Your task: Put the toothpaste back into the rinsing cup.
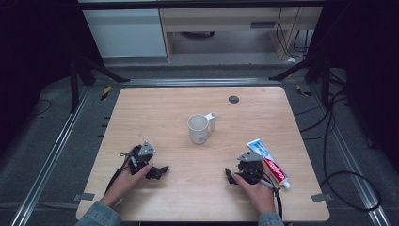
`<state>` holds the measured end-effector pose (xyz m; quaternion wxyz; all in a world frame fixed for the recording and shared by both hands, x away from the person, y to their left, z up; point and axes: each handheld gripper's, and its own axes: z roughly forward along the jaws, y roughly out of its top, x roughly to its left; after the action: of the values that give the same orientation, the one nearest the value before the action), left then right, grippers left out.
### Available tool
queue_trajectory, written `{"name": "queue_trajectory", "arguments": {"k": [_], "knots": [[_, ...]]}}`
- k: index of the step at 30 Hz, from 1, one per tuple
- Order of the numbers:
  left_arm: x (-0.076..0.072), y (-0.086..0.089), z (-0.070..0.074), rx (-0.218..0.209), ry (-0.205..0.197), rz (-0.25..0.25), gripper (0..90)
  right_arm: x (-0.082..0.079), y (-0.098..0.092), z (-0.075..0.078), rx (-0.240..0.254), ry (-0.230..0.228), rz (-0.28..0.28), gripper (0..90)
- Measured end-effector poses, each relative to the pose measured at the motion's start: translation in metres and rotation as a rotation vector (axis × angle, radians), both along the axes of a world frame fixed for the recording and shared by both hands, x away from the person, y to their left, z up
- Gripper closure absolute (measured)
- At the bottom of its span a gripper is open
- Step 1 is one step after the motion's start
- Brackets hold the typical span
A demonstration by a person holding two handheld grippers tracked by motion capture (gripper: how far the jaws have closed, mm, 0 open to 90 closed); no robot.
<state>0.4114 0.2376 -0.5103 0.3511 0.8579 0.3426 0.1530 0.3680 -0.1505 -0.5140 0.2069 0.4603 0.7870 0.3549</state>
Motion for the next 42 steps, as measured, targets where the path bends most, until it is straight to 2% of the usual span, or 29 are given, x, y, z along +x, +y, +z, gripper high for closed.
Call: {"name": "queue_trajectory", "arguments": {"k": [6,7,12,13,14,15,16,18,19,22,23,26,31,42], "knots": [[0.000,0.000,0.000,0.000,0.000,-0.001,0.0,0.000,-0.001,0.000,-0.002,0.001,0.003,13.7],[0.000,0.000,0.000,0.000,0.000,-0.001,0.0,0.000,-0.001,0.003,-0.011,0.026,0.013,17.2],[0.000,0.000,0.000,0.000,0.000,-0.001,0.0,-0.004,-0.004,0.015,-0.046,0.042,0.013,18.5],[0.000,0.000,0.000,0.000,0.000,-0.001,0.0,-0.005,-0.005,0.019,-0.061,0.046,0.014,18.9],[0.000,0.000,0.000,0.000,0.000,-0.002,0.0,-0.006,-0.010,0.029,-0.106,0.084,0.001,20.1],[0.000,0.000,0.000,0.000,0.000,-0.002,0.0,-0.006,-0.010,0.029,-0.106,0.084,0.001,20.1],[0.000,0.000,0.000,0.000,0.000,-0.001,0.0,-0.007,-0.017,0.039,-0.133,0.107,-0.004,22.1],[0.000,0.000,0.000,0.000,0.000,-0.001,0.0,-0.007,-0.020,0.044,-0.133,0.114,-0.008,23.1],[0.000,0.000,0.000,0.001,0.000,0.000,0.0,-0.006,-0.029,0.053,-0.145,0.129,-0.018,24.3],[0.000,0.000,0.000,0.001,0.000,0.000,0.0,-0.005,-0.038,0.060,-0.174,0.142,-0.030,25.8],[0.000,0.000,0.000,0.001,0.000,0.000,0.0,-0.004,-0.046,0.067,-0.183,0.166,-0.048,26.4],[0.000,0.000,0.000,0.001,0.000,-0.001,0.0,0.000,-0.057,0.076,-0.200,0.201,-0.067,27.1],[0.000,0.000,0.000,0.001,0.000,-0.001,0.0,0.010,-0.070,0.088,-0.214,0.228,-0.089,29.8],[0.000,0.000,0.000,0.001,0.000,-0.001,0.0,0.033,-0.075,0.100,-0.264,0.305,-0.086,36.0]]}}
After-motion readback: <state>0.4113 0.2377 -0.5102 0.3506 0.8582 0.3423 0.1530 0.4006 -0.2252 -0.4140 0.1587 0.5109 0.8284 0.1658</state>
